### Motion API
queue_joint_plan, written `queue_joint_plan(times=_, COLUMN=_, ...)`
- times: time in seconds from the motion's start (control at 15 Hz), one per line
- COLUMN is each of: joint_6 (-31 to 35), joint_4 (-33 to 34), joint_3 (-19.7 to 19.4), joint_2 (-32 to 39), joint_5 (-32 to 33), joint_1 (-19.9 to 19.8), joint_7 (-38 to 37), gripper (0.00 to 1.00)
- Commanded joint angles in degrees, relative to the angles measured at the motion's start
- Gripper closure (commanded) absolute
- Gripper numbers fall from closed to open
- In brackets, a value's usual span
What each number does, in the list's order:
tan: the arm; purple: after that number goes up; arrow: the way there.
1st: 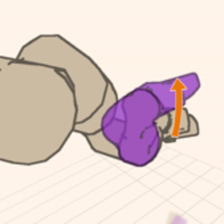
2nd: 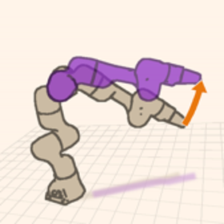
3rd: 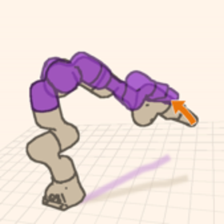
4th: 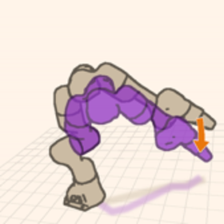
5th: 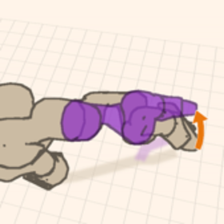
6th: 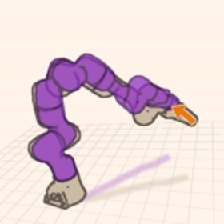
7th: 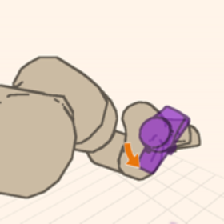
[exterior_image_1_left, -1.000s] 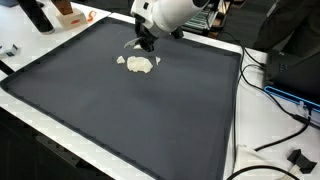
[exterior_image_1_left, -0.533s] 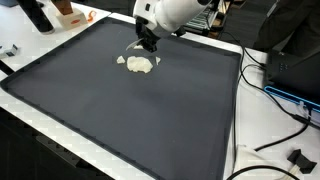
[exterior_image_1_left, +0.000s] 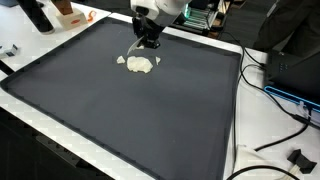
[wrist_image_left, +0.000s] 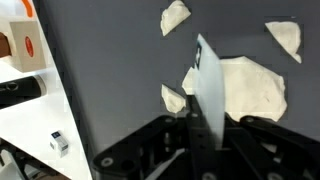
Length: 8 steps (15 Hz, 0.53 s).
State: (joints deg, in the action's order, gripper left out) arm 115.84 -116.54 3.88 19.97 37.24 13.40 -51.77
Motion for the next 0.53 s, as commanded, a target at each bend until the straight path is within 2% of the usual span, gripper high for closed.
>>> queue_joint_plan(times=0.0, joint_6=5.49, joint_4=-5.01, joint_3=0.80, joint_2=-5.65, joint_5=-4.64, joint_1=-2.21, joint_7=7.08, gripper=0.99)
queue_joint_plan(times=0.47, joint_6=13.62, joint_4=-9.84, joint_3=0.76, joint_2=-12.21, joint_5=-19.05, joint_1=-4.58, joint_7=25.11, gripper=0.99)
